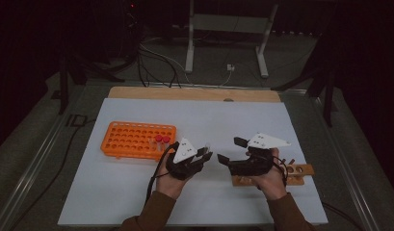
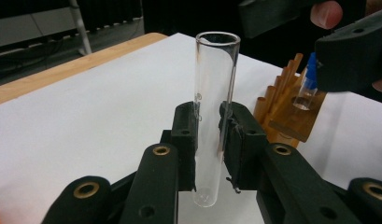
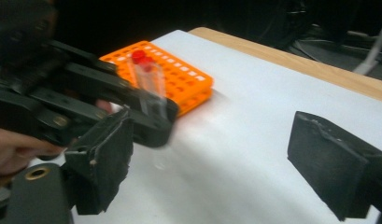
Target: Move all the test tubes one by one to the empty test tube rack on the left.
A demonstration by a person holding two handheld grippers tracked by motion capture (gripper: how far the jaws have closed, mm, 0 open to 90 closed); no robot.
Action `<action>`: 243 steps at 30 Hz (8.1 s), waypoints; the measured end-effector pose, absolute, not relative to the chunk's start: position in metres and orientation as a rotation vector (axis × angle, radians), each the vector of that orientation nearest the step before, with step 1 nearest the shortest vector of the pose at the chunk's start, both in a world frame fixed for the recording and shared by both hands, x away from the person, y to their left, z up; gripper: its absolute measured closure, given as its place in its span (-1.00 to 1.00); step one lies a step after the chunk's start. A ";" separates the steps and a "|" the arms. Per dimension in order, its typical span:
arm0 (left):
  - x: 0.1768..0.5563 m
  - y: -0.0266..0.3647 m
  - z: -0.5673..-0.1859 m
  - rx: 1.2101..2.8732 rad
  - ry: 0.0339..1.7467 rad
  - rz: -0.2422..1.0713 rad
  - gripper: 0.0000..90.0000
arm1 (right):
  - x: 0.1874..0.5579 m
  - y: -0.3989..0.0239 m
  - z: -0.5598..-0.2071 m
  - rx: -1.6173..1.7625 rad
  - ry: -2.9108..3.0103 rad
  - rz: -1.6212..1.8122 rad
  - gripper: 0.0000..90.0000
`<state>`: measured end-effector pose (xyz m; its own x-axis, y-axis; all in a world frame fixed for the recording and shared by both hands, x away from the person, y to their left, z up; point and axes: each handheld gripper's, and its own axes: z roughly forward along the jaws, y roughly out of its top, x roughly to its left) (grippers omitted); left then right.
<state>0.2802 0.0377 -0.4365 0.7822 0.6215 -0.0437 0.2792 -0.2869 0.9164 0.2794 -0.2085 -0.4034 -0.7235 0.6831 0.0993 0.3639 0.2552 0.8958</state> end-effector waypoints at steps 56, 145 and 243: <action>0.280 0.153 -0.424 1.715 0.915 0.553 0.68 | 0.268 -0.289 -0.414 1.168 2.005 1.397 -1.00; 0.290 0.199 -0.473 1.650 1.163 0.554 -0.96 | 0.261 -0.306 -0.423 1.141 2.036 1.352 -0.52; 0.277 0.126 -0.426 1.697 0.913 0.506 -0.97 | 0.277 -0.265 -0.381 1.063 2.091 1.421 0.68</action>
